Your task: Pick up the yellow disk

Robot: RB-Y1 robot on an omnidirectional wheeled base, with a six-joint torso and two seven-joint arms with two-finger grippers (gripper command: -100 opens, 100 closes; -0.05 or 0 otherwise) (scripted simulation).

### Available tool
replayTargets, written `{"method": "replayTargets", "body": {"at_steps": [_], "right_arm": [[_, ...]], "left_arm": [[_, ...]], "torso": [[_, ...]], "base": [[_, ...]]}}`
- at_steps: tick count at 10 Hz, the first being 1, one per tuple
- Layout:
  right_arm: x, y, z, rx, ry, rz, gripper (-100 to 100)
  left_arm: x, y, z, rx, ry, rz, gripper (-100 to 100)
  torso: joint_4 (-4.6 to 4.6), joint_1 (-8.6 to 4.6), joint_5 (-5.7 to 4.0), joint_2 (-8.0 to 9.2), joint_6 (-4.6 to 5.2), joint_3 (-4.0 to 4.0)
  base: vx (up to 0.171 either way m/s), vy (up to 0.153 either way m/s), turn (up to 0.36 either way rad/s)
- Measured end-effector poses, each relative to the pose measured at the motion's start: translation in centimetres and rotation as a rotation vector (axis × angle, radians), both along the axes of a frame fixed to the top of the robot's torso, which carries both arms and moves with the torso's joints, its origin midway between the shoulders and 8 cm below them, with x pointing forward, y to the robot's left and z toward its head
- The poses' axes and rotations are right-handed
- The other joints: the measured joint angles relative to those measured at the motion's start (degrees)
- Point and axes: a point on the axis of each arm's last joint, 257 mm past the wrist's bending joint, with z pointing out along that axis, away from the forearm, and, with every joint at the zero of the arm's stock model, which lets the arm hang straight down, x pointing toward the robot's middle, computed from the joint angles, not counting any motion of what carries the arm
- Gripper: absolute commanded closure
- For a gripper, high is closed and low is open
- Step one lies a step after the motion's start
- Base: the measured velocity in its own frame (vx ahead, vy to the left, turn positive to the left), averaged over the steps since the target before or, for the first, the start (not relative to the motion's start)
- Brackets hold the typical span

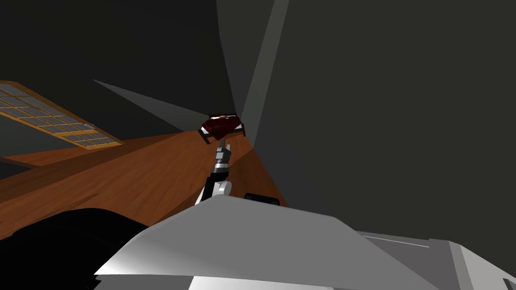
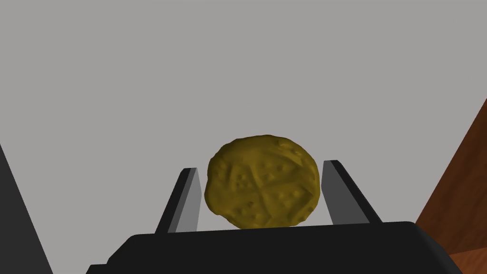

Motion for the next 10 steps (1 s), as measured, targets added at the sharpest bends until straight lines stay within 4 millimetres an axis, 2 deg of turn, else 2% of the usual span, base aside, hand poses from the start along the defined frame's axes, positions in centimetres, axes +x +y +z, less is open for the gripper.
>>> {"method": "replayTargets", "body": {"at_steps": [4, 5, 7, 10], "right_arm": [[4.3, 0.0, 0.6, -0.003, -0.003, 0.032, 100], [4.9, 0.1, 0.8, -0.004, -0.004, 0.033, 100], [7.2, 0.7, 1.2, -0.004, -0.003, 0.054, 100], [9.1, 1.2, 1.6, -0.002, -0.001, 0.062, 100]], "left_arm": [[0.0, 0.0, 0.0, 0.000, 0.000, 0.000, 0], [0.0, 0.0, 0.0, 0.000, 0.000, 0.000, 0], [0.0, 0.0, 0.0, 0.000, 0.000, 0.000, 0], [0.0, 0.0, 0.0, 0.000, 0.000, 0.000, 0]], "torso": [[0.05, -0.12, -0.03, 0.17, -0.01, 0.10], [0.05, -0.10, -0.04, 0.15, 0.02, 0.10], [0.04, -0.07, -0.03, 0.13, -0.01, 0.08], [0.03, -0.05, -0.03, 0.08, 0.01, 0.05]], "base": [[-0.057, -0.028, -0.052], [-0.039, -0.025, -0.085], [-0.051, -0.023, -0.062], [-0.039, -0.022, -0.057]]}}
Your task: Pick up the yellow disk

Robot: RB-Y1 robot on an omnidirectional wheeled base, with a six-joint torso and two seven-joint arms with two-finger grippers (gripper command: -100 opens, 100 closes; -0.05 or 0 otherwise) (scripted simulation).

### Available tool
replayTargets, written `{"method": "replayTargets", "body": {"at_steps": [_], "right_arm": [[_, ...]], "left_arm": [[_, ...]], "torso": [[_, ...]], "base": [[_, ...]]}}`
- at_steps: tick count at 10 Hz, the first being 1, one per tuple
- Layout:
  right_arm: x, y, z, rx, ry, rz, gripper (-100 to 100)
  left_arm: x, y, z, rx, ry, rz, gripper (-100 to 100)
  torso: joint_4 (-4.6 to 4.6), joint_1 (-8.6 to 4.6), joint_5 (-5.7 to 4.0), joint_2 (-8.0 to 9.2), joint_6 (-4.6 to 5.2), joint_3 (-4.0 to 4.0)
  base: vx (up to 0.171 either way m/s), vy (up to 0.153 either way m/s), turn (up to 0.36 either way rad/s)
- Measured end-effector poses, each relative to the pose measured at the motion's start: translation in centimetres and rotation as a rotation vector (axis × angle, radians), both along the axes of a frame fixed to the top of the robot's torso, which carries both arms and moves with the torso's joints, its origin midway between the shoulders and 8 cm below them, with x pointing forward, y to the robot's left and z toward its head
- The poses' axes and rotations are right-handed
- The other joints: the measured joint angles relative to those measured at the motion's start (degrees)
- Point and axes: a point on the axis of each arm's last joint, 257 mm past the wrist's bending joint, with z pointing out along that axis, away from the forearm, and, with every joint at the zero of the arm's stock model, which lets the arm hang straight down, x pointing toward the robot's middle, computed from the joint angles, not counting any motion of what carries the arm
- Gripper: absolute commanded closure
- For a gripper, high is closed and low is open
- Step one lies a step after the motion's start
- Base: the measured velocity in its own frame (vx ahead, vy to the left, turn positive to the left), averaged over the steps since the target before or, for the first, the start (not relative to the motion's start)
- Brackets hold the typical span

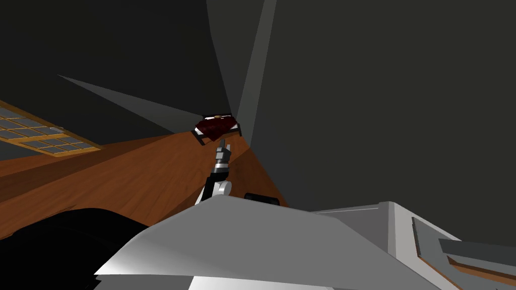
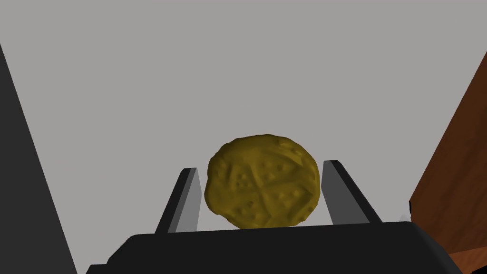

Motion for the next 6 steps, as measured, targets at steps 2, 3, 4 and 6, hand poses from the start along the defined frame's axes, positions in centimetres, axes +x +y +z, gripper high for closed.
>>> {"method": "replayTargets", "body": {"at_steps": [2, 3, 4, 6], "right_arm": [[1.9, 0.7, 0.2, 0.001, 0.003, 0.021, 100], [2.6, 0.9, 0.3, 0.002, 0.005, 0.024, 100], [3.4, 1.2, 0.6, 0.002, 0.006, 0.030, 100], [4.0, 1.6, 0.6, 0.004, 0.009, 0.030, 0]], "left_arm": [[0.0, 0.0, 0.0, 0.000, 0.000, 0.000, 0], [0.0, 0.0, 0.0, 0.000, 0.000, 0.000, 0], [0.0, 0.0, 0.0, 0.000, 0.000, 0.000, 0], [0.0, 0.0, 0.0, 0.000, 0.000, 0.000, 0]], "torso": [[0.00, -0.02, -0.01, 0.03, -0.01, 0.01], [0.00, -0.02, -0.01, 0.01, -0.02, 0.00], [0.00, -0.01, 0.00, 0.01, 0.00, 0.00], [-0.01, 0.04, 0.00, -0.07, 0.01, -0.03]], "base": [[-0.048, -0.028, -0.073], [-0.047, -0.025, -0.061], [-0.038, -0.021, -0.030], [-0.007, -0.003, 0.002]]}}
